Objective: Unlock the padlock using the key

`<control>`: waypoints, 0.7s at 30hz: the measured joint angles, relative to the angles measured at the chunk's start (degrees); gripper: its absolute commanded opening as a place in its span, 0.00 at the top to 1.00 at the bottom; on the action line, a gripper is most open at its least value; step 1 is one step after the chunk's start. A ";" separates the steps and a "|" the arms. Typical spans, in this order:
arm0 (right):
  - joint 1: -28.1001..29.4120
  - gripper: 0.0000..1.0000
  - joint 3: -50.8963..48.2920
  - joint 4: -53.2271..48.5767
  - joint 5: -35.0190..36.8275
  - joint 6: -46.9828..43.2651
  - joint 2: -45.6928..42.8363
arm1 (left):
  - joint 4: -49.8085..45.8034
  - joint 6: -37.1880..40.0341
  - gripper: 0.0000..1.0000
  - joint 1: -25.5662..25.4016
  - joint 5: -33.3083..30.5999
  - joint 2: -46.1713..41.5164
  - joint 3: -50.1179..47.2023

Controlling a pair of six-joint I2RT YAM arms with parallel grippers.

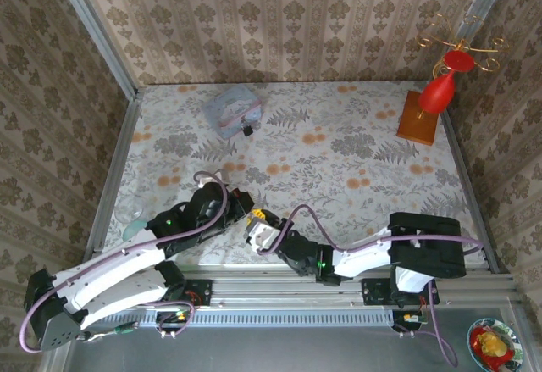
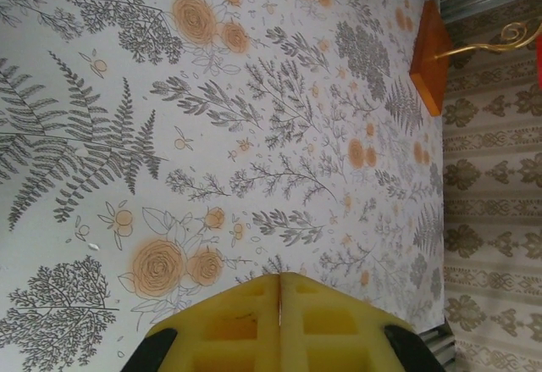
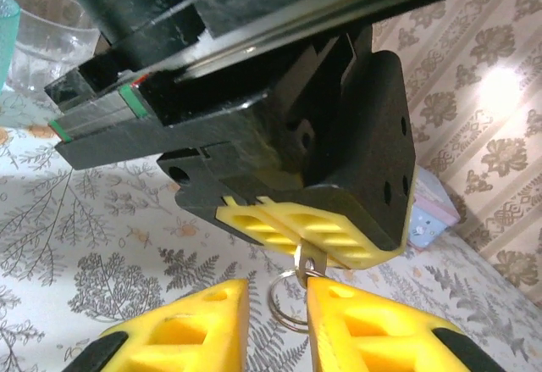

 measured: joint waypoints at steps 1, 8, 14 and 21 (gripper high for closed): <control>0.00 0.73 0.02 0.98 0.37 -0.15 0.61 | -0.02 -0.04 1.00 0.00 -0.17 0.00 0.00; 0.00 0.73 0.02 5.11 1.97 -0.37 1.51 | 0.00 -0.44 1.00 -0.81 -0.59 0.04 0.02; 0.00 0.75 0.02 6.34 2.64 -0.76 2.23 | 0.04 -1.05 1.00 -1.53 -1.38 0.26 0.02; 0.00 0.83 1.53 6.95 5.25 -2.29 4.68 | 0.07 -1.29 1.00 -2.54 -2.93 0.42 0.02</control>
